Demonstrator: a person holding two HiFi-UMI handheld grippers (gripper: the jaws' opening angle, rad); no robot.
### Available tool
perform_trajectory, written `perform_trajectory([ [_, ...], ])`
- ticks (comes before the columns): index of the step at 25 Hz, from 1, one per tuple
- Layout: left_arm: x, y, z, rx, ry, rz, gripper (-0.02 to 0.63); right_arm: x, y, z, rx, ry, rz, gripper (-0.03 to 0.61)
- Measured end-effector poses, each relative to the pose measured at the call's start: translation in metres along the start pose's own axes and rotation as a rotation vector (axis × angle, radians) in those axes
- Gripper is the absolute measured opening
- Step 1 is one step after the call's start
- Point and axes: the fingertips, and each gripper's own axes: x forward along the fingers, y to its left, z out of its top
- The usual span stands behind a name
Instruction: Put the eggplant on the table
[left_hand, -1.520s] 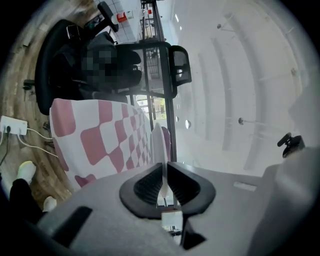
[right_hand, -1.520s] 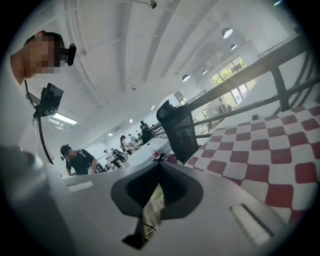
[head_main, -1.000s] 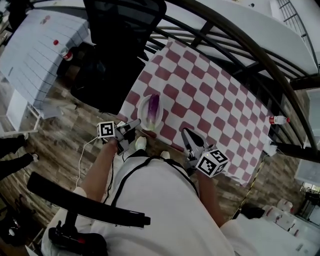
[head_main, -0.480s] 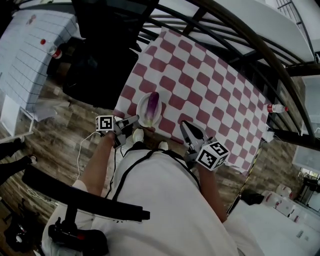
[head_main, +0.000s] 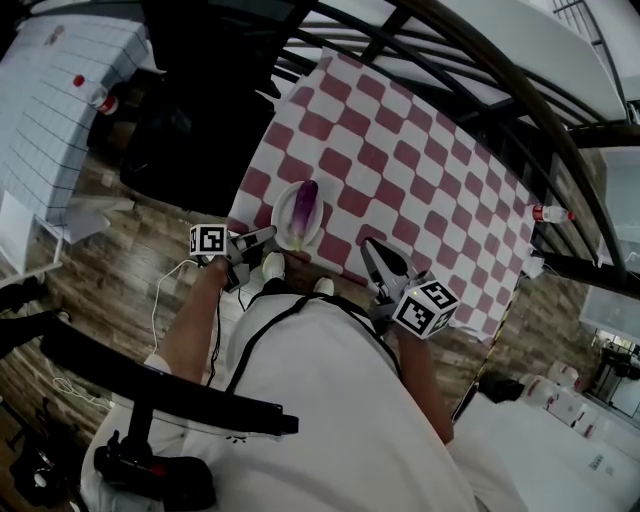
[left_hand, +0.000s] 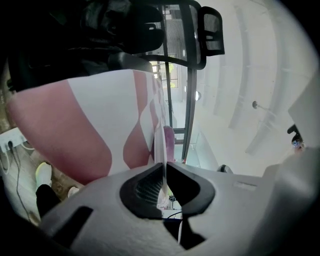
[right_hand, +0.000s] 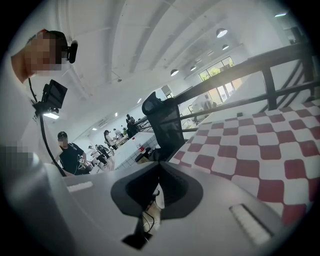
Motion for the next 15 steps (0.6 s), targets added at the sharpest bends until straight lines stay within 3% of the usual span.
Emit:
perform_trajectory([
  [5,-0.001,0.005,0.006,0.070,0.016,0.066,0.029,0.001,-0.001,0.002,0.008,-0.010,-0.005,0.008],
  [8,-0.001,0.013,0.001,-0.006,0.023,0.105,0.026,0.000,-0.003,0.001,0.014,-0.014,-0.011,0.008],
  [15,-0.002,0.020,0.003,-0.017,0.043,0.179,0.021,0.001,-0.003,0.004,0.024,-0.029,-0.009,0.008],
])
